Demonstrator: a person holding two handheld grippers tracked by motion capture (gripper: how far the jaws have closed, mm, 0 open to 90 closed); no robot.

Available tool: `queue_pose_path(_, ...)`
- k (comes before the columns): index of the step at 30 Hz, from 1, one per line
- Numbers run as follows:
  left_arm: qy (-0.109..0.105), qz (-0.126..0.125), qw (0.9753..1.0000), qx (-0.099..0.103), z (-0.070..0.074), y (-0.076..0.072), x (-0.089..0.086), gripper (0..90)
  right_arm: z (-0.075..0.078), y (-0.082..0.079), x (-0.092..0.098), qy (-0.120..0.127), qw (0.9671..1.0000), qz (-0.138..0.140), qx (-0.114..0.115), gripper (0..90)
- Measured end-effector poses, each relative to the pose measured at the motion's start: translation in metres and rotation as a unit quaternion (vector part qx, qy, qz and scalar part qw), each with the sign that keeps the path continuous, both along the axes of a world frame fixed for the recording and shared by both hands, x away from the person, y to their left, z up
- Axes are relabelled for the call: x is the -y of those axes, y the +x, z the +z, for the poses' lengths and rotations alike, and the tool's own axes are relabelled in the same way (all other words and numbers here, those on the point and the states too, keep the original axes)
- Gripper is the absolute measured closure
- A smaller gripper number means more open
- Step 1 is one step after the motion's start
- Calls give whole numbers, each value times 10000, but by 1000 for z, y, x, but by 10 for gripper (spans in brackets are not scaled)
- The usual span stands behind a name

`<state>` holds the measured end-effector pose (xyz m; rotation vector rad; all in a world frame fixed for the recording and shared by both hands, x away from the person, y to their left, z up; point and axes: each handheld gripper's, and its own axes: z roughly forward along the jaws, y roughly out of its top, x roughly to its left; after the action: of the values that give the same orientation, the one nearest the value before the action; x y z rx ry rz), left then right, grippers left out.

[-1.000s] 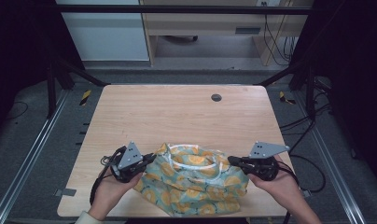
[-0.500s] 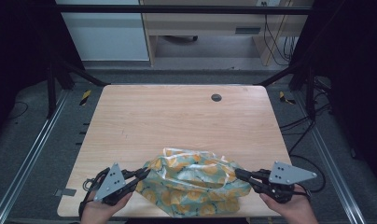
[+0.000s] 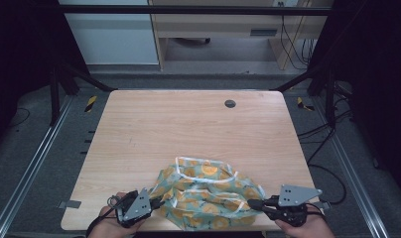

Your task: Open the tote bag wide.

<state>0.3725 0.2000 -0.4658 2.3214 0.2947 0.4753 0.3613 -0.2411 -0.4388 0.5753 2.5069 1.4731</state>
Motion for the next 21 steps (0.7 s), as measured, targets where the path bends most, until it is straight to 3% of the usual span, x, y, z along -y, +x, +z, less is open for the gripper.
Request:
queue_pose_path(2,249,70,9996,-95,-6,4,4,897,-3,2,0,-107,9999,-29,-33,899)
queue_pose_path(4,550,111,9982,-216,-13,9,7,895,-15,7,-2,-452,9988,-65,-163,899)
queue_pose_path(7,707,163,9971,-222,-16,10,8,873,-21,9,-5,-606,9978,-48,-254,898)
queue_pose_path(8,706,206,9970,-237,-16,10,7,747,-23,10,-8,-694,9972,32,-279,865)
queue_pose_path(9,624,337,9972,-246,-15,10,6,747,-23,10,-8,-694,9972,32,-279,865)
queue_pose_path(11,339,514,9976,-322,-12,10,1,632,-20,9,-9,-602,9978,23,-262,756)
queue_pose_path(12,-23,666,9971,-379,-6,9,-3,518,-13,8,-10,-535,9985,-24,-135,643)
queue_pose_path(13,-23,666,9971,-379,-6,9,-3,482,-13,8,-10,-535,9985,-24,-135,643)
queue_pose_path(16,-683,820,9934,-417,10,6,-9,431,3,8,-11,-405,9991,-92,39,566)
queue_pose_path(18,-999,825,9908,-402,18,5,-12,403,16,10,-12,-325,9993,-121,161,542)
queue_pose_path(20,-1107,873,9893,-373,26,5,-14,385,32,17,-14,-190,9994,-78,274,529)
queue_pose_path(21,-1132,884,9889,-376,30,6,-14,385,32,17,-14,-190,9994,-78,274,529)
